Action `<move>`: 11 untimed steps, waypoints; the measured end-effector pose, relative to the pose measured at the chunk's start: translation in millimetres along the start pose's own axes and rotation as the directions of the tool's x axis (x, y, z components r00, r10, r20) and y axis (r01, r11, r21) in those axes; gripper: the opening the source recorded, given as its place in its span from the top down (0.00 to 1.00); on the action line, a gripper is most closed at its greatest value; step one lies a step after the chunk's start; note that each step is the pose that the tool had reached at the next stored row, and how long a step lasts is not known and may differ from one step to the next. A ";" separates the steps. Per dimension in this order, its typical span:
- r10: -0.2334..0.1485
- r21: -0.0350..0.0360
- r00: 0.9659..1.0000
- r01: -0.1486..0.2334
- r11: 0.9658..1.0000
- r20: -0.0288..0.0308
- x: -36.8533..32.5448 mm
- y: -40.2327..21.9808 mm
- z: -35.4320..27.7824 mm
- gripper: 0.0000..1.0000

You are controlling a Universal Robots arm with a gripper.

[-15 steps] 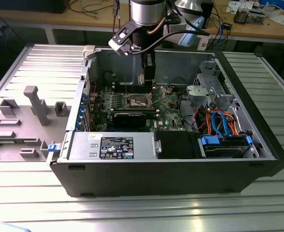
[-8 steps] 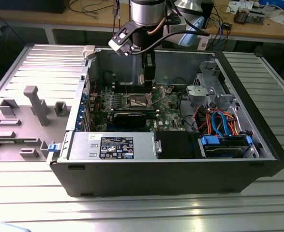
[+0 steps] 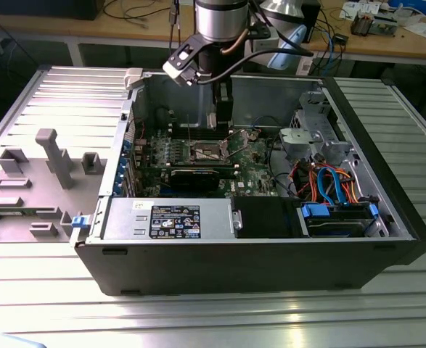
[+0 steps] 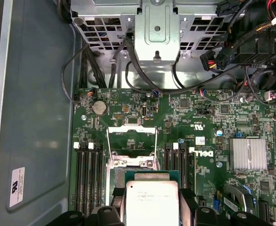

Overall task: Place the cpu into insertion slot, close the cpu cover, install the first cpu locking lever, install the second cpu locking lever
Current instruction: 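Place the cpu into insertion slot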

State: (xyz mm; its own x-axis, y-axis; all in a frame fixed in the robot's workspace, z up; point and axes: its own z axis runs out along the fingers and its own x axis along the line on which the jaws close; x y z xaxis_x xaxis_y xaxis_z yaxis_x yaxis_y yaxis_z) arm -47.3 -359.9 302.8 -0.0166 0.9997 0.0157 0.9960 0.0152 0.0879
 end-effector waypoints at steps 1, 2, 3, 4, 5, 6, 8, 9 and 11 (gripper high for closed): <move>0.000 0.000 1.000 0.000 1.000 0.000 0.0 0.0 0.4 0.46; 0.000 0.000 1.000 0.000 1.000 0.000 0.0 -0.1 0.9 0.46; 0.000 0.000 1.000 0.000 1.000 0.000 0.0 -0.1 1.3 0.46; 0.000 0.000 1.000 0.000 1.000 0.000 0.0 -0.2 1.8 0.46; 0.000 0.000 1.000 0.000 1.000 0.000 -0.1 -0.2 2.0 0.46; 0.000 0.000 1.000 0.000 1.000 0.000 -0.1 -0.2 2.2 0.46; 0.000 0.000 1.000 0.000 1.000 0.000 0.0 -0.3 3.1 0.46; 0.000 0.000 1.000 0.000 1.000 0.000 0.0 -0.3 3.3 0.46; 0.000 0.000 1.000 0.000 1.000 -0.001 -0.1 -0.4 3.7 0.46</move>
State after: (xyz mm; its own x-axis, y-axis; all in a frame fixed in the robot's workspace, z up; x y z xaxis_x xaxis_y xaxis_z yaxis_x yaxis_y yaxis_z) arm -47.3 -359.9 299.0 -0.0165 0.9997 0.0167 0.9960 0.0150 0.0879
